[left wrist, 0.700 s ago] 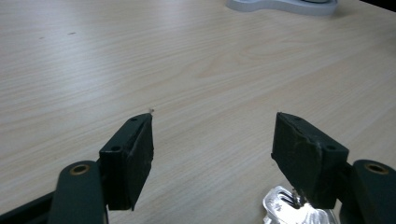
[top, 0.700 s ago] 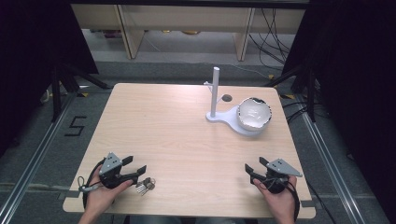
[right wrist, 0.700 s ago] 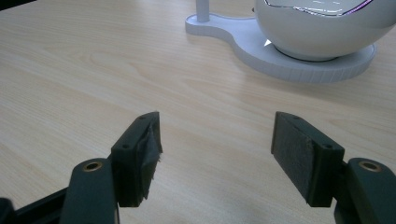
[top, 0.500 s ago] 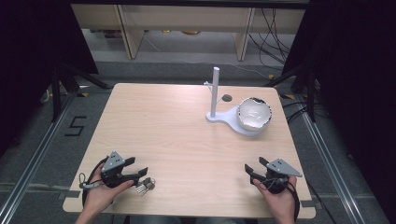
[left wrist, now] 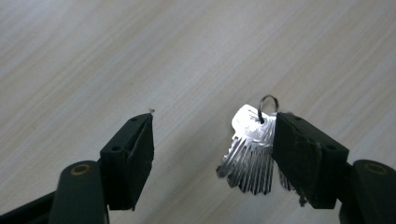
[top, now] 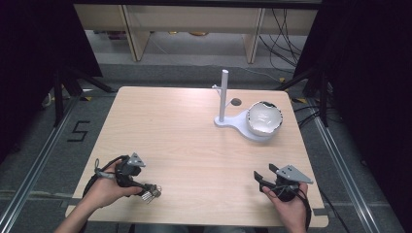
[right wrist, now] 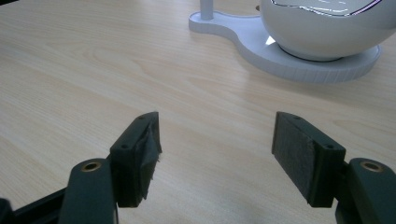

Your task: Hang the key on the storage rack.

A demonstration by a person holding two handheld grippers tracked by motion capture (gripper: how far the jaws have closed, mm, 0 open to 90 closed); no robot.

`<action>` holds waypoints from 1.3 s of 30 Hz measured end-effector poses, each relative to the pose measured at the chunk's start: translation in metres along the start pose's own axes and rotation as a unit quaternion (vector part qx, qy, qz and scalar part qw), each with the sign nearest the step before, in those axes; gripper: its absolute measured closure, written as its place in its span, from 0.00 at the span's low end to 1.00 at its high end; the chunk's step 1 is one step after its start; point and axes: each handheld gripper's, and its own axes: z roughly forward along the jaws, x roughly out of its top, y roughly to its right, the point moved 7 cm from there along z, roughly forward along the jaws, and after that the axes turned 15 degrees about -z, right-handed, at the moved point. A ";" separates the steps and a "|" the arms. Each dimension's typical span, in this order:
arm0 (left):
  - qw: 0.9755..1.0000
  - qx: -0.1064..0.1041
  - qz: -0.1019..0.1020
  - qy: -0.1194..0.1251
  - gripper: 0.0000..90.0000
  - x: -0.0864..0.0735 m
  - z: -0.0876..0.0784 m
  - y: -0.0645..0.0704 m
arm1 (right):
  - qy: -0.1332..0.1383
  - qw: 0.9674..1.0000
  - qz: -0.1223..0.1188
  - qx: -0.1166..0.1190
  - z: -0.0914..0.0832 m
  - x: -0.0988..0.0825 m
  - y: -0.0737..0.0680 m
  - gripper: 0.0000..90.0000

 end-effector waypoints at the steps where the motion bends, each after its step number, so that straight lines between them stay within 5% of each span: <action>1: 1.000 0.000 0.000 0.000 0.32 0.000 0.000 0.000 | 0.000 1.000 0.000 0.000 0.000 0.000 0.000 0.37; 2: 0.999 0.009 -0.007 -0.040 0.32 -0.003 0.004 0.002 | -0.006 1.000 0.009 0.001 0.000 -0.001 -0.002 0.37; 5: 0.997 0.019 0.008 -0.074 0.33 -0.001 0.006 0.006 | -0.006 1.000 0.001 0.004 0.001 -0.002 -0.001 0.37; 10: 0.996 0.021 0.027 -0.086 0.33 0.005 0.009 0.015 | -0.008 1.000 0.001 0.005 0.002 -0.002 -0.002 0.37; 14: 0.992 0.025 0.061 -0.111 0.33 0.003 0.017 0.024 | -0.011 1.000 -0.011 0.002 0.002 -0.003 0.000 0.36; 17: 0.990 0.026 0.066 -0.123 0.33 0.000 0.021 0.028 | -0.015 1.000 0.003 0.009 0.002 -0.004 -0.002 0.36; 27: 0.987 0.030 0.068 -0.142 0.38 -0.003 0.027 0.029 | -0.026 1.000 0.009 0.011 0.003 -0.006 -0.004 0.35; 30: 0.987 0.027 0.068 -0.144 0.41 -0.003 0.027 0.030 | -0.021 1.000 -0.008 0.006 0.003 -0.006 -0.001 0.35; 34: 0.986 0.016 0.059 -0.153 0.48 -0.003 0.026 0.031 | -0.031 0.999 0.023 0.010 0.002 -0.006 -0.006 0.35; 39: 0.985 0.017 0.057 -0.162 0.55 -0.003 0.025 0.030 | -0.023 1.000 0.004 0.017 0.004 -0.006 -0.003 0.35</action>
